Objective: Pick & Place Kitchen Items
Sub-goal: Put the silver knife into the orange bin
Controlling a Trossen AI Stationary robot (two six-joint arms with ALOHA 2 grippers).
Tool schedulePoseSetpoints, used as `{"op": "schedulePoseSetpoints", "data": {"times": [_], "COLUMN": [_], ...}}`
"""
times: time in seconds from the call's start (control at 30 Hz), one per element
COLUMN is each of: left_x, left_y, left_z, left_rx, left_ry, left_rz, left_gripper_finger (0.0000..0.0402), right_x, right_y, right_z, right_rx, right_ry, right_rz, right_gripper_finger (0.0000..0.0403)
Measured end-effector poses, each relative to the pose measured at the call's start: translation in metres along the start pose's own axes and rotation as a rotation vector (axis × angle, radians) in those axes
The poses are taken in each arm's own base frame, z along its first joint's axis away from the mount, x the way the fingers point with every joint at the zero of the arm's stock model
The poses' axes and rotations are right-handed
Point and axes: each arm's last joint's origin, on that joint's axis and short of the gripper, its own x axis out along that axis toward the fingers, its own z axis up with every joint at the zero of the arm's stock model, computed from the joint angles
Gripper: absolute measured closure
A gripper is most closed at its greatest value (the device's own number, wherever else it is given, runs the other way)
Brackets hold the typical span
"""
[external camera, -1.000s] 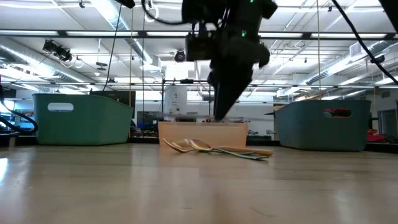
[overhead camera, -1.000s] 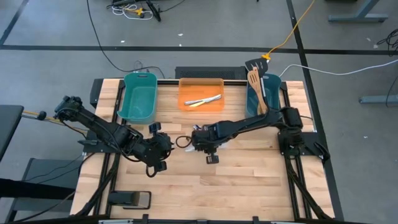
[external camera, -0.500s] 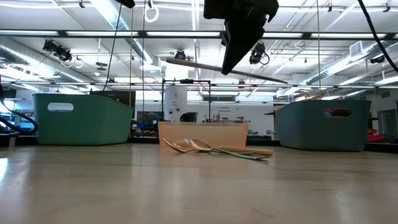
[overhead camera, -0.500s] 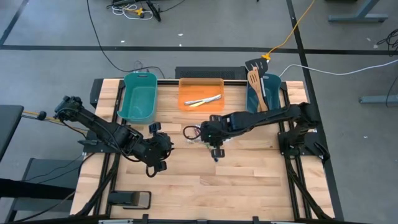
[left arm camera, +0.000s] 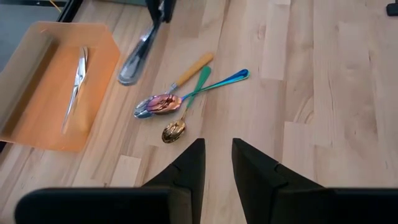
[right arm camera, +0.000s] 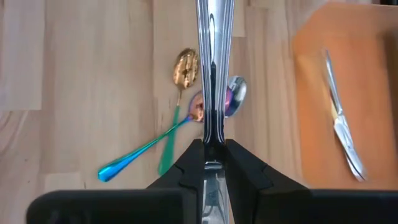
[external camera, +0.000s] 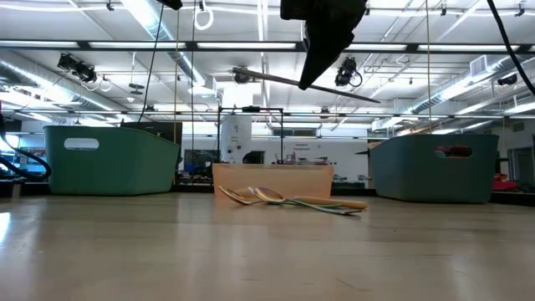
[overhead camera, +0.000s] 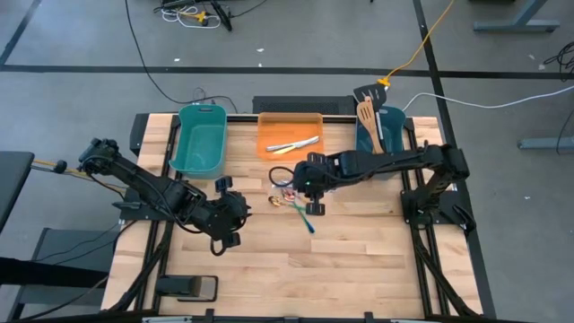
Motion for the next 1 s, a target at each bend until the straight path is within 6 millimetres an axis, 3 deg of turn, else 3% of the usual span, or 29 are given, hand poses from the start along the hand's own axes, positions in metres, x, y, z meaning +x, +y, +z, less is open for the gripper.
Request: {"op": "schedulePoseSetpoints", "data": {"times": [0.27,1.0], "left_x": [0.0,0.0], "left_y": [0.0,-0.002], "left_z": [0.0,0.006], "left_rx": [0.0,-0.023], "left_ry": [-0.001,-0.054], "left_rz": [0.0,-0.02], "left_gripper_finger": [0.0317,0.0317], "right_x": [0.001,0.003], "right_y": [-0.027,-0.155], "right_z": [0.001,0.0], "right_rx": [0.042,0.144], "right_ry": [-0.017,-0.275], "right_rz": [-0.036,-0.12], "right_gripper_finger": [0.0353,0.0353]}}
